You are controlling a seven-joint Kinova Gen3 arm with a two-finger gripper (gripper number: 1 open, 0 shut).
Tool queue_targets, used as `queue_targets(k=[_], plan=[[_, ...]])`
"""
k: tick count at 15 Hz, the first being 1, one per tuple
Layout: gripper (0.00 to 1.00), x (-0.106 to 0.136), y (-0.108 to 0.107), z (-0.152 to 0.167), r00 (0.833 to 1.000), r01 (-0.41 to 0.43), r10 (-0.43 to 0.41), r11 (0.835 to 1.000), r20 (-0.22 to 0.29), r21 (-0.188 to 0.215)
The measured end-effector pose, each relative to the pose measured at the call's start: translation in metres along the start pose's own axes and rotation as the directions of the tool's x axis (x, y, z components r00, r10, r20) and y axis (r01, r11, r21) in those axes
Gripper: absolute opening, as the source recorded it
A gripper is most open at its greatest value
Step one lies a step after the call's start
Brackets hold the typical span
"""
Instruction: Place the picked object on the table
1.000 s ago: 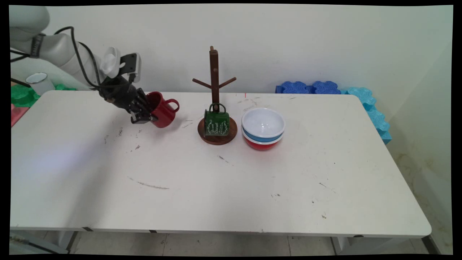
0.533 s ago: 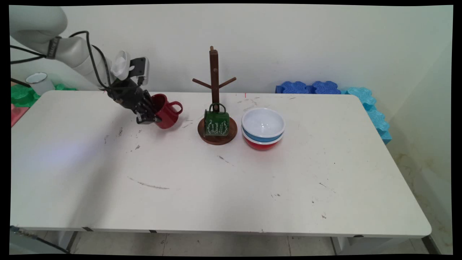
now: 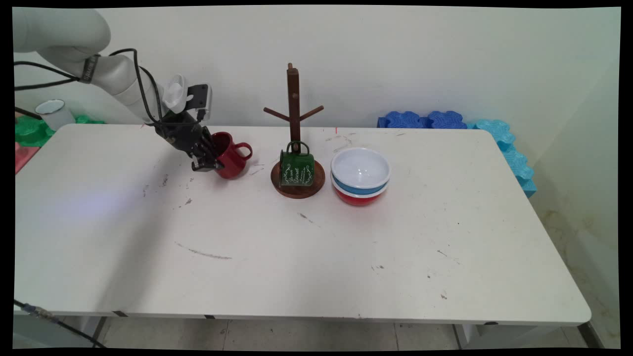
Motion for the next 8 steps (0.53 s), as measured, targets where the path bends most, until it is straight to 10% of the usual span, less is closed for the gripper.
queue_targets(k=[7,8], plan=[[0.00,0.0006,-0.0060,0.0103,1.000,-0.010,0.010,1.000,0.014,-0.005],[1.00,0.0010,-0.0068,0.0117,1.000,-0.011,0.011,1.000,0.015,-0.006]])
